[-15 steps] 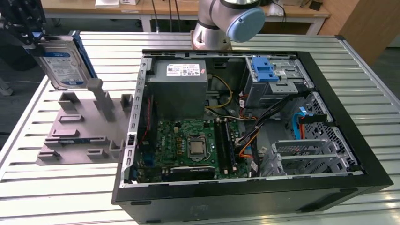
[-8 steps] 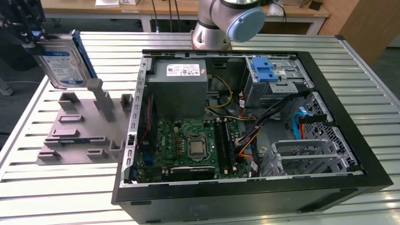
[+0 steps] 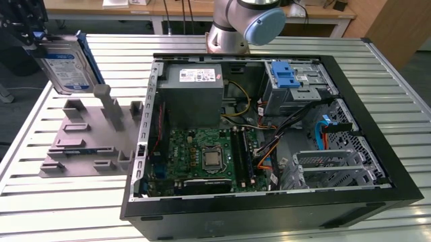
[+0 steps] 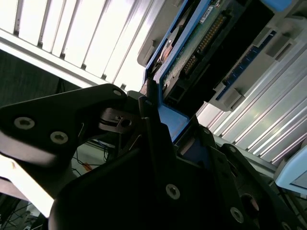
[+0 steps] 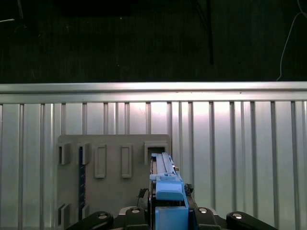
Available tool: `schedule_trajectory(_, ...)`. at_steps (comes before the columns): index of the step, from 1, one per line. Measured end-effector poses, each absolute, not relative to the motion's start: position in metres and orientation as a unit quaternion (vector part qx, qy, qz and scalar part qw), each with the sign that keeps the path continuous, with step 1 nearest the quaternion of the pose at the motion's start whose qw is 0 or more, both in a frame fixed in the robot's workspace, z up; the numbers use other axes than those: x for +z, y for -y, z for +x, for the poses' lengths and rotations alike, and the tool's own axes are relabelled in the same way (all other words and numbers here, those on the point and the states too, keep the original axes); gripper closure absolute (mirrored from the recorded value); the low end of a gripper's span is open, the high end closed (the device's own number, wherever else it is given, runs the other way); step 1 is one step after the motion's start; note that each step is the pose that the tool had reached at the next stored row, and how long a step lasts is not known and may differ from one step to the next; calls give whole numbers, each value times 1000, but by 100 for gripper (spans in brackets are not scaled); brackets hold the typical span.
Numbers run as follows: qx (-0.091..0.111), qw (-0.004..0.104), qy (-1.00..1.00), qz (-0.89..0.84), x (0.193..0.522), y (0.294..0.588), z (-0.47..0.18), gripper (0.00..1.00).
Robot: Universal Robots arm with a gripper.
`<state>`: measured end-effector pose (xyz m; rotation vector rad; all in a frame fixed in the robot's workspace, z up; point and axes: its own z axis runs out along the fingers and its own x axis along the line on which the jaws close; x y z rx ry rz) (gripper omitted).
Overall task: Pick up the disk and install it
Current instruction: 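Pick up the disk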
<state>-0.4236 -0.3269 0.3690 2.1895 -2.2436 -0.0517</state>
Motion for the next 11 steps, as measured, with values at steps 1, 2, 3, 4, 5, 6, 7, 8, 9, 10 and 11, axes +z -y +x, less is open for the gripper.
schedule_trajectory(1, -16, 3, 716, 698, 369, 327, -424, 64)
schedule_trajectory(2, -16, 3, 716, 698, 370, 327, -424, 64)
schedule_trajectory(3, -16, 3, 716, 698, 370, 327, -424, 64)
schedule_trajectory(4, -16, 3, 716, 698, 371, 327, -424, 64)
schedule_trajectory(5, -16, 3, 716, 698, 371, 327, -424, 64)
schedule_trajectory(6, -16, 3, 716, 698, 371, 327, -424, 64)
schedule_trajectory(7, -16, 3, 716, 698, 372, 327, -424, 64)
schedule_trajectory(8, -16, 3, 716, 698, 372, 327, -424, 64)
schedule_trajectory(9, -16, 3, 716, 698, 372, 327, -424, 64)
schedule_trajectory(10, -16, 3, 716, 698, 372, 327, -424, 64)
schedule_trajectory(11, -16, 3, 716, 698, 372, 327, -424, 64)
